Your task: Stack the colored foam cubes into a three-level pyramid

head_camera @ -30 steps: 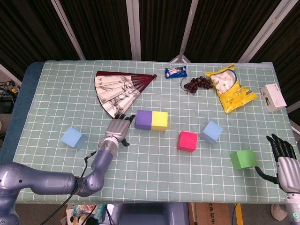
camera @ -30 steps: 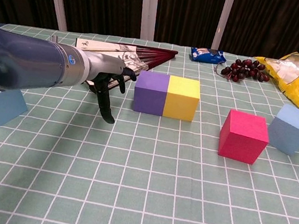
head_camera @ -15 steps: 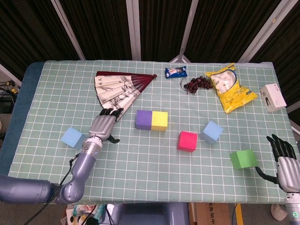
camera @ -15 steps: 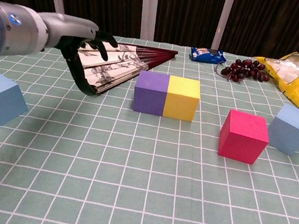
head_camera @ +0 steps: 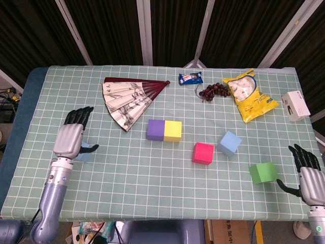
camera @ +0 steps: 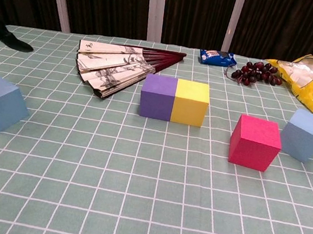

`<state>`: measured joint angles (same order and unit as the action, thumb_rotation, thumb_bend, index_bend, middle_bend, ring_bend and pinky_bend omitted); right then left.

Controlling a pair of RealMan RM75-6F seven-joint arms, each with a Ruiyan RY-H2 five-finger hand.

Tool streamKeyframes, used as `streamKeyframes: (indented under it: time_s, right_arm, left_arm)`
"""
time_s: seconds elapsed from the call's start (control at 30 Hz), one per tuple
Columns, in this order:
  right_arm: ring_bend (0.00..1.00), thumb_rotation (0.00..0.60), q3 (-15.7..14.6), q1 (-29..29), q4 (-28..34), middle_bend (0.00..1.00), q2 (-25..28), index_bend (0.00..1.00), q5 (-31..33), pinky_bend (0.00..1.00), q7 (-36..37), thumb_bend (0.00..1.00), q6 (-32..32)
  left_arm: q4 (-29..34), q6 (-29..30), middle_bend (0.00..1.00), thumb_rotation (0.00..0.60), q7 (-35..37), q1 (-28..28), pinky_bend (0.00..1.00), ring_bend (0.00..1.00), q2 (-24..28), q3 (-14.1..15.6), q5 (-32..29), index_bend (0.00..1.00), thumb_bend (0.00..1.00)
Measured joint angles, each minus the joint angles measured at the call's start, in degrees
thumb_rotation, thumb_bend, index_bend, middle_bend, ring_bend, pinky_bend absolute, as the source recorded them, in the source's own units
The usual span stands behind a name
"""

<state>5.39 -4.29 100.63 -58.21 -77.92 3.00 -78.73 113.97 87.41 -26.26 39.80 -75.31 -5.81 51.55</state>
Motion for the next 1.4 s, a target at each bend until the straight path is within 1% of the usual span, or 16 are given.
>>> streamKeyframes:
  time_s: [0.1,0.2,0.33,0.43,0.5,0.6,0.7,0.83,0.93,1.03,1.13,1.3,1.4]
  right_arm:
    - [0.0,0.6,0.56,-1.42,2.37,0.0,1.66,0.0,0.05,0.0,-1.78,0.24,1.45]
    - [0.0,0.6,0.98,-3.29,5.15,0.0,3.42,0.0,-0.31,0.0,-4.4,0.24,3.66]
    - [0.0,0.6,1.69,-6.64,11.12,0.0,5.81,0.0,0.43,0.0,-9.83,0.24,8.13]
    - [0.0,0.6,2.33,-9.58,15.18,0.0,6.21,0.0,1.74,0.0,-14.5,0.24,11.41]
    - [0.0,0.6,2.65,-11.36,16.76,0.0,5.76,0.0,3.27,0.0,-17.63,0.24,13.08]
    - [0.0,0.6,2.99,-14.35,18.47,0.0,3.68,0.0,6.59,0.0,-23.32,0.24,15.43]
    - [0.0,0.6,3.06,-17.31,19.45,0.0,0.03,0.0,10.38,0.0,-29.38,0.24,16.95]
    - [0.0,0.6,2.96,-21.33,19.48,0.0,-6.37,0.0,15.93,0.0,-37.35,0.24,17.76]
    - [0.0,0.6,3.1,-23.79,18.67,0.03,-11.0,0.0,20.12,0.0,-40.84,0.24,17.4]
    - [0.0,0.6,3.36,-25.74,16.91,0.03,-14.79,0.0,22.91,0.0,-42.9,0.24,16.47]
    - [0.0,0.6,3.65,-27.42,14.75,0.03,-17.43,0.0,25.0,0.0,-44.4,0.24,15.46]
    - [0.0,0.6,4.3,-29.41,12.45,0.03,-19.5,0.0,27.63,0.0,-45.63,0.24,14.37]
    - [0.01,0.6,4.68,-30.25,11.15,0.05,-20.1,0.0,29.05,0.0,-46.04,0.24,14.05]
  left_arm:
    - [0.12,0.72,0.04,0.6,2.5,-2.05,0.05,0.06,1.41,0.17,1.99,0.0,0.09]
    - [0.32,0.78,0.04,0.6,4.11,-2.98,0.05,0.06,2.6,-0.48,3.29,0.0,0.07]
    - [0.4,-0.05,0.04,0.6,5.49,-3.98,0.05,0.06,3.84,-1.44,4.15,0.0,0.07]
    - [0.62,-0.61,0.04,0.6,6.37,-4.45,0.05,0.06,4.55,-2.12,4.38,0.0,0.07]
    - [0.83,-1.16,0.04,0.6,7.0,-4.81,0.05,0.06,5.11,-2.61,4.63,0.0,0.07]
    - [1.07,-2.19,0.04,0.6,7.89,-5.26,0.05,0.06,5.74,-3.11,4.87,0.0,0.07]
    - [1.17,-3.32,0.04,0.6,8.61,-5.7,0.05,0.06,6.39,-3.63,4.9,0.0,0.07]
    - [1.2,-4.5,0.04,0.6,9.57,-6.25,0.05,0.06,7.13,-4.5,4.7,0.0,0.07]
    - [1.22,-5.23,0.04,0.6,10.2,-6.61,0.05,0.06,7.59,-5.07,4.49,0.0,0.07]
    - [1.24,-5.8,0.04,0.6,10.88,-7.01,0.05,0.06,8.0,-5.78,4.35,0.0,0.07]
    - [1.24,-6.16,0.04,0.6,11.41,-7.34,0.05,0.06,8.26,-6.41,4.34,0.0,0.07]
    - [1.21,-6.83,0.04,0.6,11.73,-7.75,0.05,0.06,8.46,-6.99,4.32,0.0,0.07]
    - [1.26,-7.27,0.04,0.6,11.78,-7.96,0.05,0.06,8.53,-7.26,4.41,0.0,0.07]
